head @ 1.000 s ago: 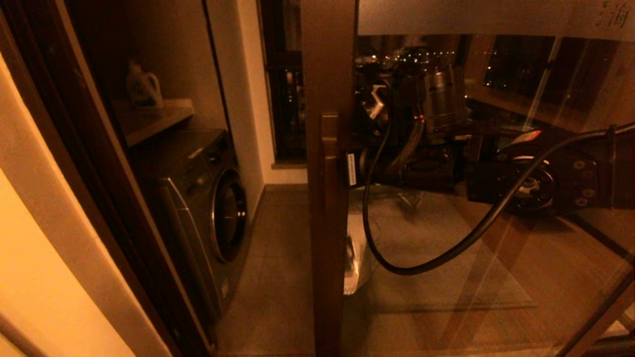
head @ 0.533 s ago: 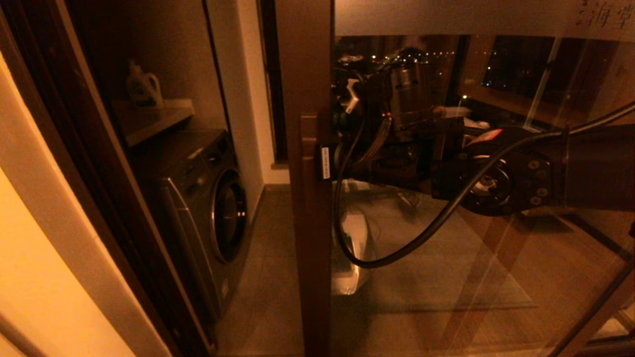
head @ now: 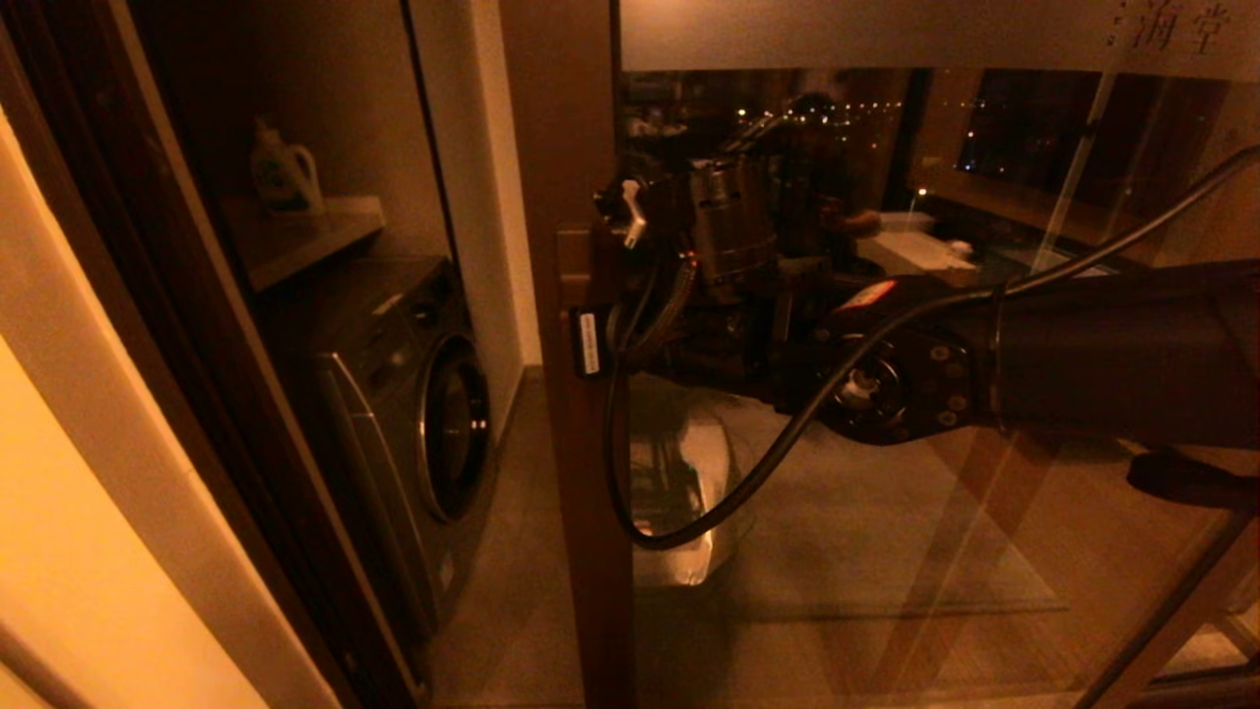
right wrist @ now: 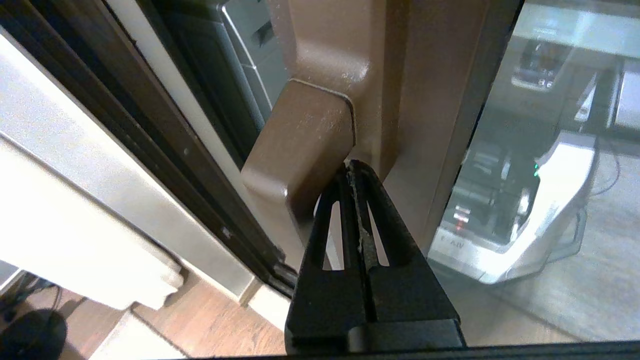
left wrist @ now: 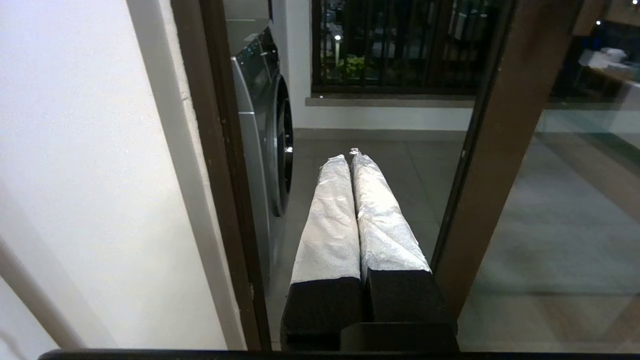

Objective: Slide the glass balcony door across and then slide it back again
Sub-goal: Close the slid door

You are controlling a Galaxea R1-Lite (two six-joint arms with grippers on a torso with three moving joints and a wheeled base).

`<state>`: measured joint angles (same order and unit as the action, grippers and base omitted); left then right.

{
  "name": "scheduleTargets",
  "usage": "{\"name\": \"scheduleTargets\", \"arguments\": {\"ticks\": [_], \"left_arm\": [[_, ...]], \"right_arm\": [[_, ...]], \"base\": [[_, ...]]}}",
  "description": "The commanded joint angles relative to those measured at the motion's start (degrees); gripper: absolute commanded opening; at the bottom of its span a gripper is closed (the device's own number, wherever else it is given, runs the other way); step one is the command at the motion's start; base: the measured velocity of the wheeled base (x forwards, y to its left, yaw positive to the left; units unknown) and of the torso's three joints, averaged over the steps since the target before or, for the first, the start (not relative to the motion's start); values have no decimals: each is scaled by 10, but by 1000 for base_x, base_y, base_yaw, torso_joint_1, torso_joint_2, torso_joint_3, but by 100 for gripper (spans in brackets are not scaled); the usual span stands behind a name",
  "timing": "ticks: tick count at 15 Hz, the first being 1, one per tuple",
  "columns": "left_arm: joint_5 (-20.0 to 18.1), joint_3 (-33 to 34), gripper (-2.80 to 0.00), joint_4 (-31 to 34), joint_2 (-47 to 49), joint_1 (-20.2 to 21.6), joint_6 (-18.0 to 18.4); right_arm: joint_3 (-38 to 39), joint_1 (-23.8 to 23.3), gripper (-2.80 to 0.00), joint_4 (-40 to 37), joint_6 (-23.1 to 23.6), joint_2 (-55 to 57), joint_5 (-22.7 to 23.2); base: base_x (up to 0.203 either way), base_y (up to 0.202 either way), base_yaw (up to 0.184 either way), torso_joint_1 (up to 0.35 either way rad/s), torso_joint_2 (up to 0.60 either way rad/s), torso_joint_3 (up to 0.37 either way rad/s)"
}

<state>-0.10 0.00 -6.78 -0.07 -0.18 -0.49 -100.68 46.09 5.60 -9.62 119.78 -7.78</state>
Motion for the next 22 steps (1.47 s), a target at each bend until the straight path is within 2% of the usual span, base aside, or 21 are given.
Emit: {"name": "scheduleTargets", "arguments": {"ticks": [1, 8, 11, 13, 18, 22], "left_arm": [[0, 23, -280, -1, 1, 0, 0], [0, 23, -280, -1, 1, 0, 0], [0, 23, -280, -1, 1, 0, 0], [0, 23, -280, -1, 1, 0, 0], [0, 23, -280, -1, 1, 0, 0], [0, 23, -280, -1, 1, 0, 0]], "right_arm": [[-26, 7, -280, 3, 0, 23, -4], [-110, 38, -280, 3, 0, 88, -36], [-111, 51, -280, 2, 0, 90, -39], [-108, 51, -280, -1, -1, 85, -57], [-28, 44, -280, -14, -1, 13, -69], [87, 24, -280, -12, -10, -91, -70]], "base": [[0, 0, 0, 0, 0, 0], [0, 0, 0, 0, 0, 0], [0, 0, 0, 0, 0, 0], [0, 0, 0, 0, 0, 0], [0, 0, 0, 0, 0, 0], [0, 0, 0, 0, 0, 0]]}}
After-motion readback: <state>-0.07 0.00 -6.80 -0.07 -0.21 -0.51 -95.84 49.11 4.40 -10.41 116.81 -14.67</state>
